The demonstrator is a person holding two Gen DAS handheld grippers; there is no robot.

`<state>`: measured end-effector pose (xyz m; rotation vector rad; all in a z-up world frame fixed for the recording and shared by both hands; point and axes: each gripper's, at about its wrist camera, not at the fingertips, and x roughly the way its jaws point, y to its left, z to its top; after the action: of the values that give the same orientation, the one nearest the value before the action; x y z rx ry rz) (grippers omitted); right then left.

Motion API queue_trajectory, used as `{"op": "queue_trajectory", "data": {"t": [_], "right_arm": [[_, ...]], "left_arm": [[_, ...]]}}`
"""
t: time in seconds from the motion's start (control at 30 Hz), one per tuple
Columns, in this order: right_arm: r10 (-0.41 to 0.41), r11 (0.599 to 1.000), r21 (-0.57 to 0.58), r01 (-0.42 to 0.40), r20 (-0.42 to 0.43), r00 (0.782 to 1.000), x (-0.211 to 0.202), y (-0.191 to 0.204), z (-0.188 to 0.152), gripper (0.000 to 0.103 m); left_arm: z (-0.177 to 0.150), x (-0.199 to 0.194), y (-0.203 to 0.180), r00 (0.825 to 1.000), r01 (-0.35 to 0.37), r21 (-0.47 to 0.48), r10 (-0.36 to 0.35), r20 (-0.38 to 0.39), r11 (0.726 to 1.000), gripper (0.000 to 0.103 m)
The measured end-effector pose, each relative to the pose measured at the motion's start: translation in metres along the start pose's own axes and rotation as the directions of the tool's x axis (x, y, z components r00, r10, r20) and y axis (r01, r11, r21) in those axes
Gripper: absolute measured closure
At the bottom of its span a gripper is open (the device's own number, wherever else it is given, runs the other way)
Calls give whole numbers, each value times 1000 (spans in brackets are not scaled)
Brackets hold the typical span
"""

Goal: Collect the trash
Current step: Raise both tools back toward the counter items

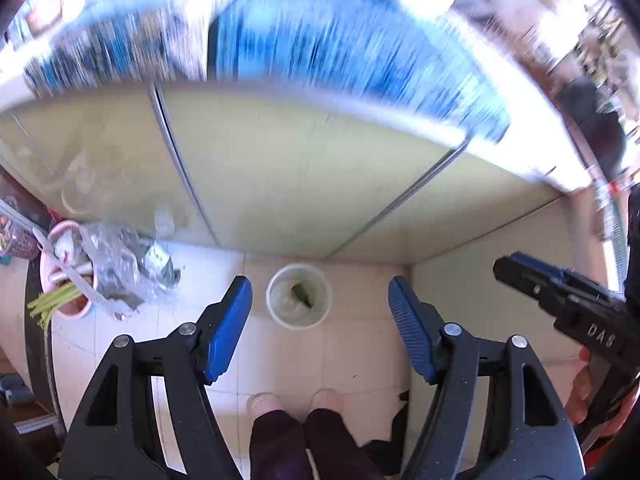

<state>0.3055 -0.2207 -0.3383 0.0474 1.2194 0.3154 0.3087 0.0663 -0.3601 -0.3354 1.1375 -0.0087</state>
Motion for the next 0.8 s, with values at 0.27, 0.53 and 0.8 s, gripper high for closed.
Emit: {"op": "queue_trajectory", "data": {"t": [0.27,0.53,0.8], "right_arm": [[-23,999,41,17,152,988,-85,38,10,60],[-55,997,68,37,286,957,-134,70,37,53],[-71,997,36,62,348,935,-154,69,71,51]], "left_arm": [[40,-118,-20,989,-1,68,-9,150,998,33],[72,-175,-16,970,-20,80,0,244,997,33],[106,-192,-14,957,-73,89,44,286,993,34]]}}
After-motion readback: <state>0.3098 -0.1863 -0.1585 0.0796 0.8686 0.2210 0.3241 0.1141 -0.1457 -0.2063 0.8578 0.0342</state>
